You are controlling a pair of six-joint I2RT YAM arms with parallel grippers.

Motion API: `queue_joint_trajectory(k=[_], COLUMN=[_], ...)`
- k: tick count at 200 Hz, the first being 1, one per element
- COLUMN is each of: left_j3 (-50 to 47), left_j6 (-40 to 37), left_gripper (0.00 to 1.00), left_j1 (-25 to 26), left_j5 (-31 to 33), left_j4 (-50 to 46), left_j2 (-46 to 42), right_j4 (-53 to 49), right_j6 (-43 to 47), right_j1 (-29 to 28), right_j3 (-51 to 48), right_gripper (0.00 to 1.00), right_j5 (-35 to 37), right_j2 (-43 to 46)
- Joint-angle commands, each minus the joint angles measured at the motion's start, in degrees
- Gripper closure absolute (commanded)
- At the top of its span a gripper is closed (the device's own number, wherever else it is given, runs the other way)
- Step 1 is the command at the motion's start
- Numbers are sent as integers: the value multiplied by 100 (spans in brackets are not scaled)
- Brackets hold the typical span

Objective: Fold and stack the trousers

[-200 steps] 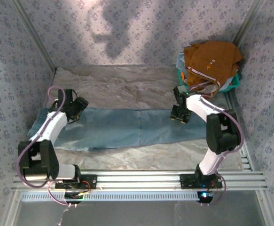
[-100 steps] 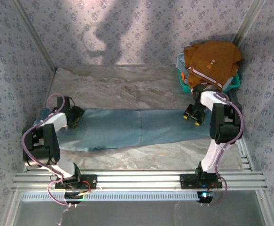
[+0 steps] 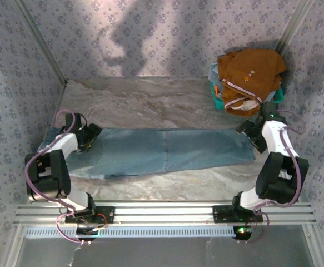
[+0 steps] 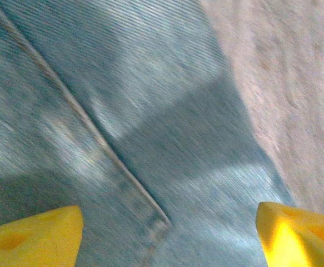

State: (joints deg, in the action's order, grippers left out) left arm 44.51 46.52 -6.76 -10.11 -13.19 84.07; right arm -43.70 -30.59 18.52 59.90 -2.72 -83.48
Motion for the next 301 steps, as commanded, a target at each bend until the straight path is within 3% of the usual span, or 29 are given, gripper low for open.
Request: queue_joint_trajectory(k=[1,48,64,72,89,116,140,170,191,218,252,301], left_j3=[34,-497,-574,-574,-566,-616,-663,-567,-406,-342,-303,-144], left_j6=[-107,-55,-106,-135,-170,-189,-208,-48,-45,-61,-23,-104], left_gripper=[18,18,18,18,18,18,18,19,19,19,19,19], left_j1=[184,265,265,261,261,261,256,269,276,282,289,265], left_j5=[-270,-491,-448,-449,-478,-458,-435,-444,-435,-415,-438,-115], left_j4=[-230,-275,-323,-365,-426,-469,-494,-489,-595,-685,-777,-1054], left_j2=[-490,-1227,-1335,-1345,-1352,-1426,-1524,-1512,-1512,-1573,-1666,-1625], right_j4=[37,599,710,686,710,842,813,420,31,-225,-324,-384], right_j6=[82,-11,-27,-43,-32,-14,69,113,-200,-453,-501,-848], right_j1=[471,579,500,499,507,443,221,-613,-1252,-1545,-2308,-4261], right_j3=[-379,-659,-597,-536,-511,-606,-646,-536,-423,-463,-81,1270], right_gripper=[1,15,26,34,61,99,100,100,100,100,100,100], right_j5=[-308,-775,-797,-768,-779,-711,-759,-607,-63,107,150,694], right_j2=[-171,-1048,-1334,-1490,-1623,-1271,-699,261,900,1418,1574,959])
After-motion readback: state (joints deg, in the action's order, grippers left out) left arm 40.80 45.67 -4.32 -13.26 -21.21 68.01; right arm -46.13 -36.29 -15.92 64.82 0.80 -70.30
